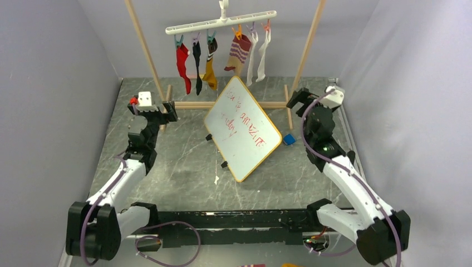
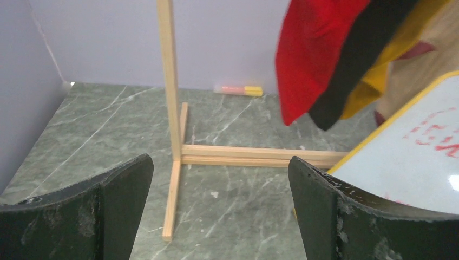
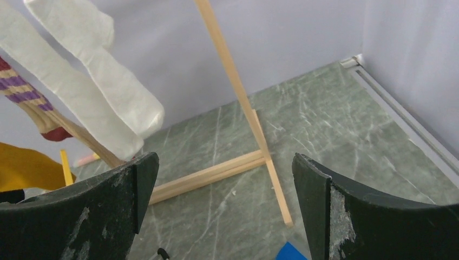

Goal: Remove the socks clipped to the hanger

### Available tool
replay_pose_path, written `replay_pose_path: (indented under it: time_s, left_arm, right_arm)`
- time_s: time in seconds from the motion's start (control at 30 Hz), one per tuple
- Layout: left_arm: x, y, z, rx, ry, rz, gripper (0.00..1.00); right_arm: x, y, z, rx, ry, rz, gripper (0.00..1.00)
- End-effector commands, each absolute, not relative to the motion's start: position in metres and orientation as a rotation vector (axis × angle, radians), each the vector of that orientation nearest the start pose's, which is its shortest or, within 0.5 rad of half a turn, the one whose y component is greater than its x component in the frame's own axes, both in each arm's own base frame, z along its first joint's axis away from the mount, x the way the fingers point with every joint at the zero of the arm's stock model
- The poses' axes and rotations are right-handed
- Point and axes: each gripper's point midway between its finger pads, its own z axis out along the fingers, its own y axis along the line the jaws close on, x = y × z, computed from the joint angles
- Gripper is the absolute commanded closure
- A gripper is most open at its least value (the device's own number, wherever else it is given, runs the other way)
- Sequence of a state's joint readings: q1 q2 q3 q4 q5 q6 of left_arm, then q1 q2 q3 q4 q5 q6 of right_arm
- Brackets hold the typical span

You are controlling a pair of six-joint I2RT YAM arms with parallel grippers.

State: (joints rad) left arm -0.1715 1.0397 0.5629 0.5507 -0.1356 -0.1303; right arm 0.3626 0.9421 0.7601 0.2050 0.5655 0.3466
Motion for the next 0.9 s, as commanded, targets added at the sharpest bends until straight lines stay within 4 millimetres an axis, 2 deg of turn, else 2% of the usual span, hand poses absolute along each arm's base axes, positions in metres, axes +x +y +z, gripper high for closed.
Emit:
replay_pose_path:
  time_s: [0.0, 0.1, 0.17, 0.3, 0.47, 0.73, 0.77, 0.87]
  left_arm:
    - [0.404, -0.035, 0.271, -0.094, 1.472, -0.2, 0.0]
    - [0.424, -0.03, 0.272, -0.08, 1.503, -0.196, 0.0]
    - [0.436, -0.028, 0.277, -0.056, 1.499, -0.168, 0.0]
    - [0.461, -0.024, 0.29, -0.018, 1.48, -0.102, 0.0]
    - [0.494, -0.015, 0.3, 0.003, 1.487, -0.045, 0.0]
    - [0.536, 0.027, 0.299, -0.021, 1.482, -0.026, 0.0]
    - [0.54, 0.031, 0.3, -0.013, 1.477, -0.034, 0.03]
    - [0.551, 0.029, 0.294, 0.056, 1.482, -0.09, 0.25]
  right_arm:
    - [0.386, 0.066, 0.346, 0.352, 1.462, 0.148, 0.0]
    - [0.412, 0.075, 0.336, 0.329, 1.501, 0.115, 0.0]
    - [0.425, 0.08, 0.336, 0.324, 1.507, 0.113, 0.0]
    - [0.44, 0.092, 0.339, 0.293, 1.517, 0.139, 0.0]
    - [0.437, 0.098, 0.337, 0.261, 1.519, 0.17, 0.0]
    - [0.421, 0.105, 0.332, 0.189, 1.533, 0.222, 0.0]
    - [0.42, 0.106, 0.333, 0.182, 1.533, 0.227, 0.0]
    - [0.419, 0.109, 0.334, 0.168, 1.535, 0.242, 0.0]
